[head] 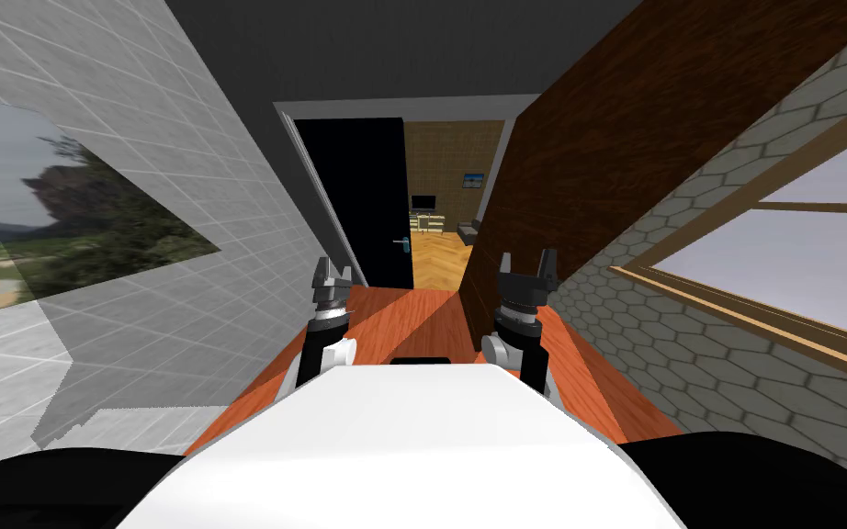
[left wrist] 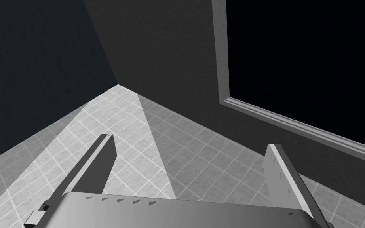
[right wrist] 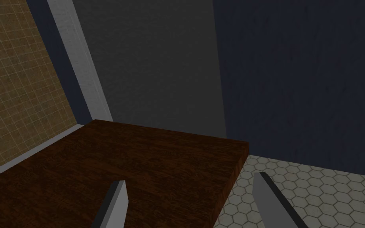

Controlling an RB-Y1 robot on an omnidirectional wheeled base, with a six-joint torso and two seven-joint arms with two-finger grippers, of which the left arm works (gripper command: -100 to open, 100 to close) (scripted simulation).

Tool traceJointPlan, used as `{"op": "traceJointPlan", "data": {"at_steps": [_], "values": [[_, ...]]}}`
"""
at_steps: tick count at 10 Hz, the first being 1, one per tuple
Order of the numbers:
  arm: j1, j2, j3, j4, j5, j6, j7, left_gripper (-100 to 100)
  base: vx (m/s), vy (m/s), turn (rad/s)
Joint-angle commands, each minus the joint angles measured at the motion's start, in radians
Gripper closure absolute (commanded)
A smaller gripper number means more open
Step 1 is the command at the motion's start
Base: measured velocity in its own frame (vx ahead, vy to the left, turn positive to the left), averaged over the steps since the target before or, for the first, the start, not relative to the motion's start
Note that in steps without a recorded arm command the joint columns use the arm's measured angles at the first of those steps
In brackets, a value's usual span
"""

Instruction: Pull the door open

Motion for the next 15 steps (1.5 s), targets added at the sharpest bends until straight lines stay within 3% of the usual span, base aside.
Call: {"op": "traceJointPlan", "data": {"at_steps": [1, 4, 7, 15], "values": [[-0.014, 0.02, 0.004, 0.034, 0.005, 0.004, 0.003, -100, 0.001, 0.074, -0.075], [-0.033, 0.042, 0.009, 0.078, 0.012, 0.009, 0.007, -100, 0.159, -0.028, -0.031], [-0.064, 0.073, 0.017, 0.15, 0.022, 0.017, 0.014, -100, 0.149, 0.01, -0.054], [-0.123, 0.12, 0.033, 0.29, 0.043, 0.033, 0.027, -100, 0.111, 0.015, -0.041]]}}
